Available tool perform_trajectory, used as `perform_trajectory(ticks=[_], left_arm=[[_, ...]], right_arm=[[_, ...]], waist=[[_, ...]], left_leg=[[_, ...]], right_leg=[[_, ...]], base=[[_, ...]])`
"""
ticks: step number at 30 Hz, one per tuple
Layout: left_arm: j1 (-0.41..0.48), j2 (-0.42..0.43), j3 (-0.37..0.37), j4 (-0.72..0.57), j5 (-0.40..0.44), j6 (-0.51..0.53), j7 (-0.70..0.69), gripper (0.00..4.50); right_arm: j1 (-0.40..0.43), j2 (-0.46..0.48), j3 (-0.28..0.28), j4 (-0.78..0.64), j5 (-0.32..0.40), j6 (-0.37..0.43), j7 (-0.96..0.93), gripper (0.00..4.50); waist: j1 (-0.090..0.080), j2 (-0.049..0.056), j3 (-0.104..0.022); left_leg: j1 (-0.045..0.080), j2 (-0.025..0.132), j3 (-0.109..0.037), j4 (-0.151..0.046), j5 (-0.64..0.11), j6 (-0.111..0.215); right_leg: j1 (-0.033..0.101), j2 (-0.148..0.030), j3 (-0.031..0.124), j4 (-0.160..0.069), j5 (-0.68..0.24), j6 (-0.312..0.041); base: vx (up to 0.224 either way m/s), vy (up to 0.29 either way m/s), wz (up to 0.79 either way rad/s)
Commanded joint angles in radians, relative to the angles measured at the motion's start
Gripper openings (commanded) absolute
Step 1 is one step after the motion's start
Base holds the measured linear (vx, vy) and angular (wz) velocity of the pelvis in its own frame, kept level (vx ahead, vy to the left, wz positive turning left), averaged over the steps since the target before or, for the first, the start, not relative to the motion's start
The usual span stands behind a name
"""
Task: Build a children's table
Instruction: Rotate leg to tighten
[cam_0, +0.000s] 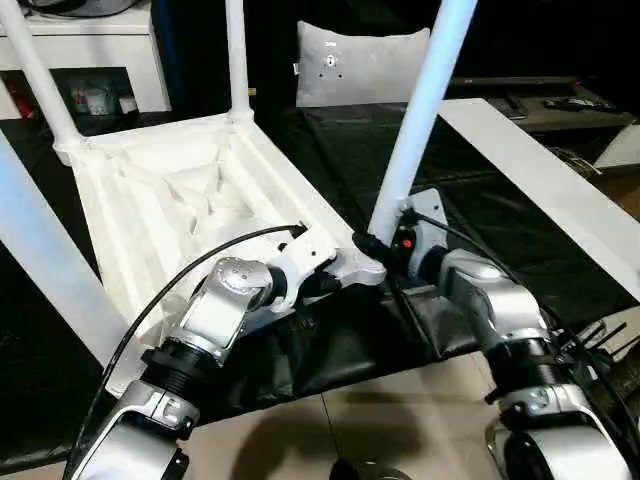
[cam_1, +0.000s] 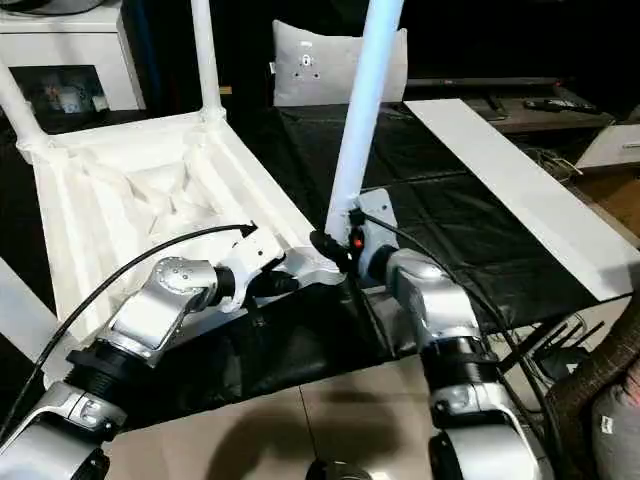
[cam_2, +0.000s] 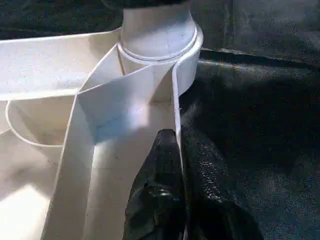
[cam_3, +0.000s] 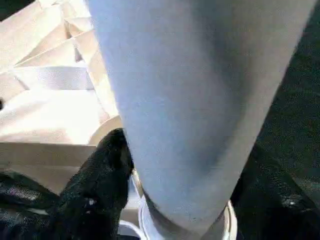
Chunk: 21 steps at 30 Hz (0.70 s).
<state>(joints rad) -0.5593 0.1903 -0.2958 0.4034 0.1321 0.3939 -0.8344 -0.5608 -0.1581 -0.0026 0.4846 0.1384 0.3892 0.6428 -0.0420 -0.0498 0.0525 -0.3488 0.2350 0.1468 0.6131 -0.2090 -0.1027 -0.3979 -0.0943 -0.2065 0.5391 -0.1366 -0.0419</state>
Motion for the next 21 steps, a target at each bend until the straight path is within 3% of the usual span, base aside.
perform_trajectory(ticks=[1,6,7,10,14,19,21], left_arm=[[-0.026,-0.015,-0.037,-0.047,-0.03,-0.076,-0.035,0.0],[-0.014,0.05,-0.051,-0.031,-0.04,-0.156,-0.134,0.0],[-0.01,0.065,-0.051,-0.032,-0.047,-0.158,-0.163,0.0],[-0.004,0.119,-0.062,-0.029,-0.062,-0.206,-0.269,0.0],[-0.009,0.168,-0.086,-0.025,-0.078,-0.259,-0.367,0.0],[-0.014,0.228,-0.128,-0.042,-0.111,-0.31,-0.542,0.0],[-0.019,0.242,-0.136,-0.048,-0.125,-0.315,-0.592,0.0]], right_arm=[[0.013,-0.003,0.062,-0.021,0.03,-0.012,0.102,3.2],[0.064,-0.129,0.087,-0.081,0.057,-0.057,0.313,3.55],[0.073,-0.155,0.088,-0.093,0.064,-0.06,0.353,3.86],[0.088,-0.235,0.089,-0.12,0.09,-0.053,0.485,3.95],[0.087,-0.307,0.114,-0.117,0.09,-0.058,0.598,4.3],[0.064,-0.369,0.148,-0.075,0.069,-0.122,0.703,4.3],[0.052,-0.372,0.151,-0.066,0.084,-0.12,0.733,3.96]], waist=[[0.012,0.005,-0.066],[0.042,0.002,-0.068],[0.049,0.002,-0.07],[0.066,0.003,-0.071],[0.09,0.0,-0.073],[0.112,0.002,-0.076],[0.117,0.0,-0.076]], left_leg=[[0.002,0.007,0.002,-0.073,-0.264,0.047],[0.004,0.005,0.012,-0.073,-0.224,0.066],[0.003,0.007,0.013,-0.073,-0.21,0.068],[0.006,0.009,0.014,-0.074,-0.19,0.073],[0.008,0.014,0.016,-0.074,-0.158,0.072],[0.005,0.017,0.02,-0.076,-0.105,0.07],[0.004,0.017,0.022,-0.076,-0.093,0.069]], right_leg=[[0.058,-0.073,0.058,-0.077,-0.471,-0.041],[0.057,-0.072,0.068,-0.072,-0.456,-0.049],[0.058,-0.072,0.069,-0.068,-0.45,-0.052],[0.056,-0.07,0.072,-0.064,-0.427,-0.06],[0.053,-0.069,0.081,-0.047,-0.377,-0.092],[0.056,-0.068,0.092,-0.028,-0.31,-0.13],[0.057,-0.066,0.097,-0.024,-0.299,-0.132]], base=[[0.0,0.0,0.0],[0.0,0.0,0.0],[0.0,0.0,0.0],[0.0,0.0,0.0],[0.0,0.0,0.0],[0.0,0.0,0.0],[0.0,0.0,0.0]])
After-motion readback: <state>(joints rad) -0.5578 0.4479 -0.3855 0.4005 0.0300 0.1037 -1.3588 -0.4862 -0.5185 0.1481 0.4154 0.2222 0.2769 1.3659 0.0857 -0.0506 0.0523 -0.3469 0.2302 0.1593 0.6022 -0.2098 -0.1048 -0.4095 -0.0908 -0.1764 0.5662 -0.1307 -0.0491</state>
